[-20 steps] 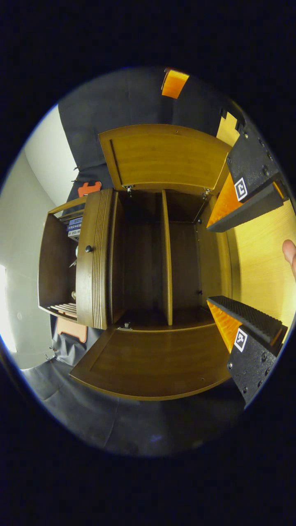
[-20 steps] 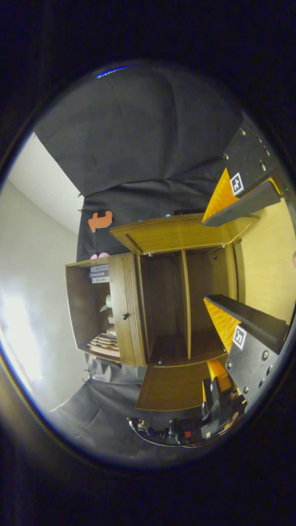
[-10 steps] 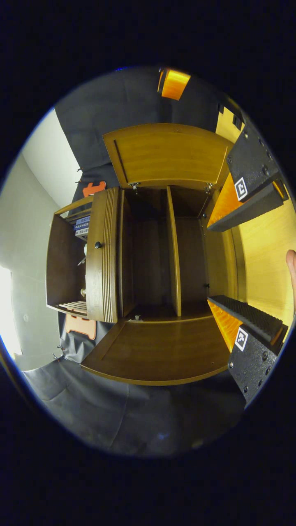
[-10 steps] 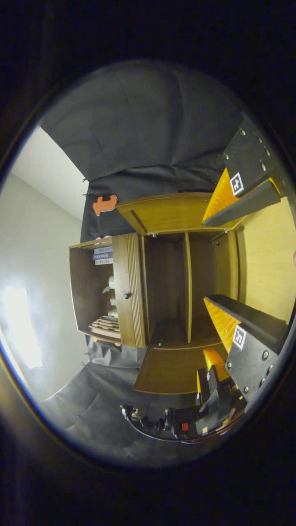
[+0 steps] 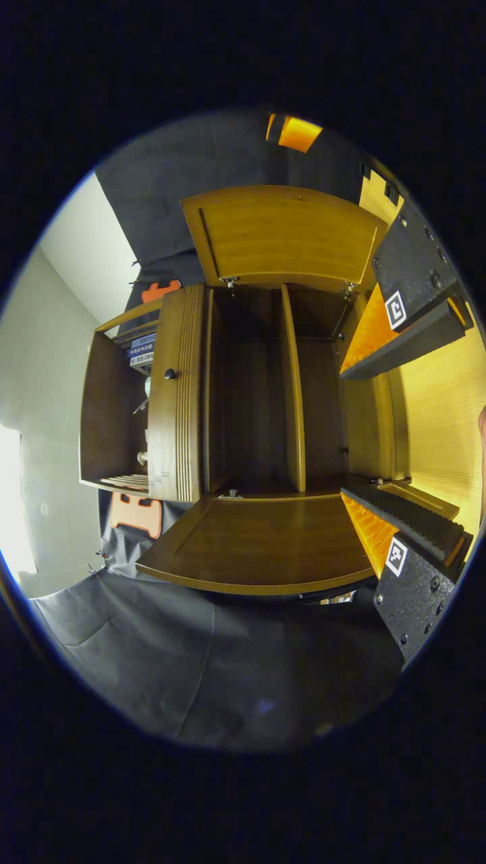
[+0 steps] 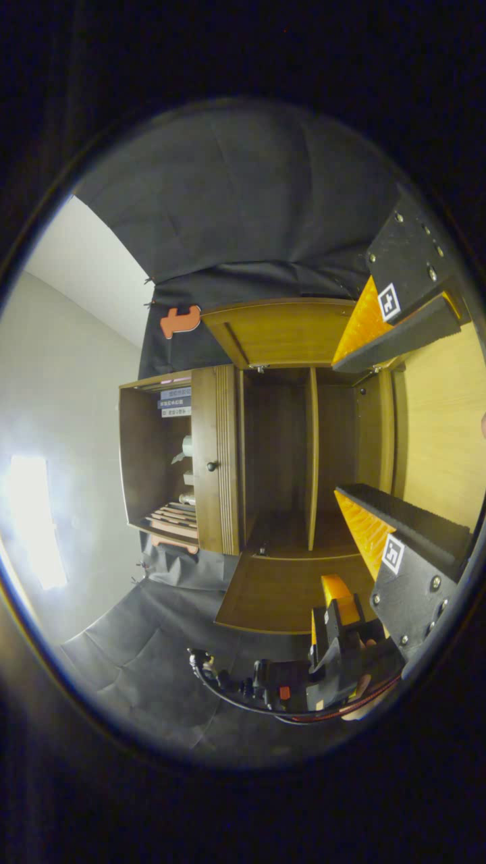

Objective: Open the right door of the double-door shoe cabinet with the right hand, and open the left door with the left hand.

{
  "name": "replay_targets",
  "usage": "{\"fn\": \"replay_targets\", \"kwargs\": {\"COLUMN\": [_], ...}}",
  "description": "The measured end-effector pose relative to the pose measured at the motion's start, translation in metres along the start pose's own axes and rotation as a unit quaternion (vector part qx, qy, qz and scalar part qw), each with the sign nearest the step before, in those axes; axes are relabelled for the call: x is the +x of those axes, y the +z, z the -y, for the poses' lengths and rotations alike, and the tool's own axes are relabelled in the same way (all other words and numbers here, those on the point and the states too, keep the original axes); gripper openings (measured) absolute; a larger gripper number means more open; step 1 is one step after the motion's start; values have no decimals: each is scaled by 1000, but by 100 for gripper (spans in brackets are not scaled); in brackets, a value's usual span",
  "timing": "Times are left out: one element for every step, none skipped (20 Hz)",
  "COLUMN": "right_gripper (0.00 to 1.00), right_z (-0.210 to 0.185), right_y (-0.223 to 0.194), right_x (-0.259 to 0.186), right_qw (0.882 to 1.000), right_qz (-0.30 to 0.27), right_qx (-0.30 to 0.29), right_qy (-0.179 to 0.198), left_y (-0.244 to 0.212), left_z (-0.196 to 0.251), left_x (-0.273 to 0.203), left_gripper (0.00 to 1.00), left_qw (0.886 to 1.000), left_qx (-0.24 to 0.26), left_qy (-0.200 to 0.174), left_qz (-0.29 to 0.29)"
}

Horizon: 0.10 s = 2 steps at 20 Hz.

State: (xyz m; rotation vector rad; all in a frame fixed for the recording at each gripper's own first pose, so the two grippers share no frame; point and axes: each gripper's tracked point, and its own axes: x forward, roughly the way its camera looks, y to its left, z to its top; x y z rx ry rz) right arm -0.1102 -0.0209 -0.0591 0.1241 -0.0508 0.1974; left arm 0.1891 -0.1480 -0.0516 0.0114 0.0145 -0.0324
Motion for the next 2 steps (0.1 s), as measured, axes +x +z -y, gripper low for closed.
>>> {"fn": "replay_targets", "kwargs": {"right_gripper": [100, 100], "right_z": [-2, -2], "right_y": [3, 4], "right_x": [-1, -1], "right_qw": [1000, 1000], "right_qz": [4, 8], "right_qx": [-1, -1], "right_qy": [1, 1], "left_y": [3, 6], "left_z": [-1, -2], "left_x": [1, 1], "left_gripper": [94, 94], "left_qw": [1000, 1000], "left_qx": [-1, -2], "left_qy": [2, 6], "left_qz": [7, 12]}}
